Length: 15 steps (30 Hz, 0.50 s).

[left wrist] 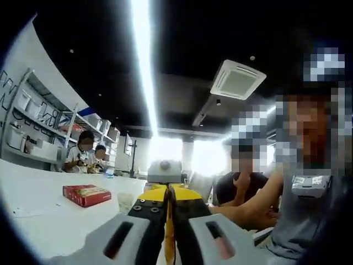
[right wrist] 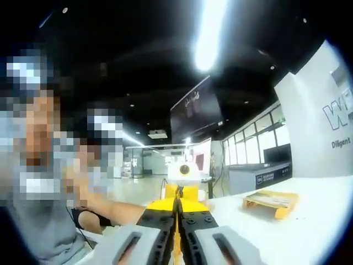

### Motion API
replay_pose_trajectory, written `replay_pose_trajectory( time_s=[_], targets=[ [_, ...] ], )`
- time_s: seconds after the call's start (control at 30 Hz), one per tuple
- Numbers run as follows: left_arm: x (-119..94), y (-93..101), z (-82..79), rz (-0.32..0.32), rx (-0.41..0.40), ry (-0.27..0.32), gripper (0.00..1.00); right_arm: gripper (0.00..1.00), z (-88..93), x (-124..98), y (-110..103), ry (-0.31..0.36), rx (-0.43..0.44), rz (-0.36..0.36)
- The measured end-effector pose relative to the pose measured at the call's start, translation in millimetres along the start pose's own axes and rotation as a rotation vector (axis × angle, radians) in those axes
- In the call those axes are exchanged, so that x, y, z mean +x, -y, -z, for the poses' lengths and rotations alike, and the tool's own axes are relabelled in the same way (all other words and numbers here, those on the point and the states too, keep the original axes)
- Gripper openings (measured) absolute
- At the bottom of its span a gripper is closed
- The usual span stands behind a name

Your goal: Tear open the coffee pouch, take out the coffee, and pour the coffee from the pouch into the cup

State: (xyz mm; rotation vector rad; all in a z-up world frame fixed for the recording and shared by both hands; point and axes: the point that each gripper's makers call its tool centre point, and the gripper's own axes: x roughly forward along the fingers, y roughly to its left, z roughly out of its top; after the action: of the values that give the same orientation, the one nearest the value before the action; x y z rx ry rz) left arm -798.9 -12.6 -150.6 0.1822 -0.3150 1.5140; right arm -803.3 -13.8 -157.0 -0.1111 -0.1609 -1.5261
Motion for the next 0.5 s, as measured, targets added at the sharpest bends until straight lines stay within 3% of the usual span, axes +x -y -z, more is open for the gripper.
replay_pose_trajectory(
  time_s=[0.17, 0.33, 0.5],
  targets=[
    [0.2, 0.0, 0.1, -0.008, 0.017, -0.003, 0.04, 0.02, 0.8, -0.4, -1.9, -0.004, -0.003, 0.001],
    [1.6, -3.0, -4.7, -0.060, 0.075, 0.021, 0.03, 0.03, -4.3, -1.2, 2.0, 0.035, -0.005, 0.021],
    [-0.3, -7.7, -8.6, -0.069, 0.075, 0.026, 0.03, 0.05, -9.1, -1.8, 8.6, 0.060, -0.027, 0.041]
  ],
)
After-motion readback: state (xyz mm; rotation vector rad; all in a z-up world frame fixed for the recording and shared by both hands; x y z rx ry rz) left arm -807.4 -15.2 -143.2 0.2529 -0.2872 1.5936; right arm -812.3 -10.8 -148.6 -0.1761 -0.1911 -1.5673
